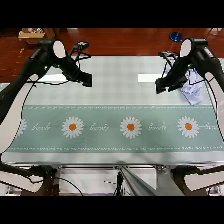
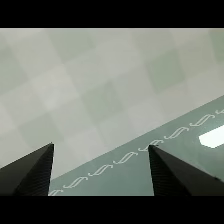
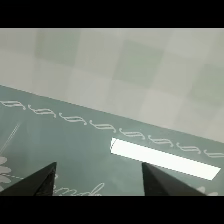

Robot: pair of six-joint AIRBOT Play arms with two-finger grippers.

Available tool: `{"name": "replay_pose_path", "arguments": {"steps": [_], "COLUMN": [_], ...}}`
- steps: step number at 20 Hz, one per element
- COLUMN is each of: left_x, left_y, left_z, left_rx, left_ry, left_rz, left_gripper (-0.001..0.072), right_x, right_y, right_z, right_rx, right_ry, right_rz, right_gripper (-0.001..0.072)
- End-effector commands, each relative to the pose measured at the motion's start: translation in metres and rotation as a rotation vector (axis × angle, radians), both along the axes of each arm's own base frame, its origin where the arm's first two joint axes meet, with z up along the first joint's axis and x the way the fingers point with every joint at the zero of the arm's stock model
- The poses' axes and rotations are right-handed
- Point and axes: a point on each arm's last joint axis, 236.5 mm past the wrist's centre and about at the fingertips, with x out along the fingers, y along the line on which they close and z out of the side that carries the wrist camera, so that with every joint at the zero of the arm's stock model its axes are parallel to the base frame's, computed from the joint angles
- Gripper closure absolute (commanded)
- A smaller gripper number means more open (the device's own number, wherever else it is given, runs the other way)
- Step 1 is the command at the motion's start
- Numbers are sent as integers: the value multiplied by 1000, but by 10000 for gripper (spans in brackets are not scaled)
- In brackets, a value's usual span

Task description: Fold the shirts.

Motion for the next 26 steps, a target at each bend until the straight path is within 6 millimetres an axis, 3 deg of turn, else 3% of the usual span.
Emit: {"name": "replay_pose_path", "arguments": {"steps": [1, 18, 26], "left_x": [0, 0, 1], "left_y": [0, 0, 0], "left_z": [0, 0, 0], "left_rx": [0, 0, 0], "left_ry": [0, 0, -2], "left_rz": [0, 0, 1], "left_gripper": [-7, -8, -7], "right_x": [0, 0, 42], "right_y": [0, 0, 7], "right_z": [0, 0, 3], "right_rx": [0, 0, 29], "right_ry": [0, 0, -178], "right_rz": [0, 0, -8], "right_gripper": [117, 117, 117]}}
